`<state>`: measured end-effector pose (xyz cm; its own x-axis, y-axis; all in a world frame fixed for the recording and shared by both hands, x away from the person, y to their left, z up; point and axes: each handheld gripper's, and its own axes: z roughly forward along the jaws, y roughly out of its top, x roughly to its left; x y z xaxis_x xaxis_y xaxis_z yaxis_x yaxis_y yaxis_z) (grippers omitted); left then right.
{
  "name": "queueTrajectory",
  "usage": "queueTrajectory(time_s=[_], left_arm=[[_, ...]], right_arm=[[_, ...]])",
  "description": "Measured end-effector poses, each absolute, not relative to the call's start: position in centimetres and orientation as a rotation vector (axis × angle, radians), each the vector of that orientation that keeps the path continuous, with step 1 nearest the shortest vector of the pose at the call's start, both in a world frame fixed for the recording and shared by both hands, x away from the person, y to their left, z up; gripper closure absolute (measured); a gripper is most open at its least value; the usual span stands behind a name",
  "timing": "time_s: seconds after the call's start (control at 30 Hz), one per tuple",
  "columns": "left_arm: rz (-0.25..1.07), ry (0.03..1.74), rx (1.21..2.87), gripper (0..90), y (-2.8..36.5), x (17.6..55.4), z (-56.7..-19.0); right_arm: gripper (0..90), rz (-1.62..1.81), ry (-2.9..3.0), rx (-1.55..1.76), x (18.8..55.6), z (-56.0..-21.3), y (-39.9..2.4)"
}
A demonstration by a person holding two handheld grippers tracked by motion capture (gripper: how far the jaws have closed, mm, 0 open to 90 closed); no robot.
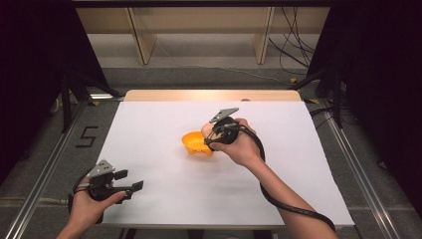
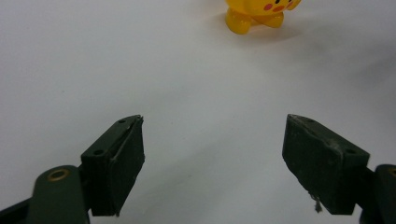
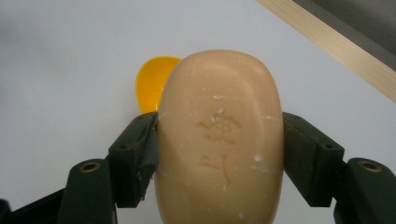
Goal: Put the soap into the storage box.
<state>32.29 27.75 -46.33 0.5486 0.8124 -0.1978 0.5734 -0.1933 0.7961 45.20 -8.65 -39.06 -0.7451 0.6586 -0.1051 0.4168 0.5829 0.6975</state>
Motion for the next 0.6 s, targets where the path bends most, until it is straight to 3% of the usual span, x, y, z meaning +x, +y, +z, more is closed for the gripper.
queueTrajectory(time_s=[0.6], left_arm=[[0.332,1.13,1.884,20.5,27.72,32.3,-46.34]], right_arm=[[33.3,0.943,2.457,0.863,45.94,-38.84,-8.36]])
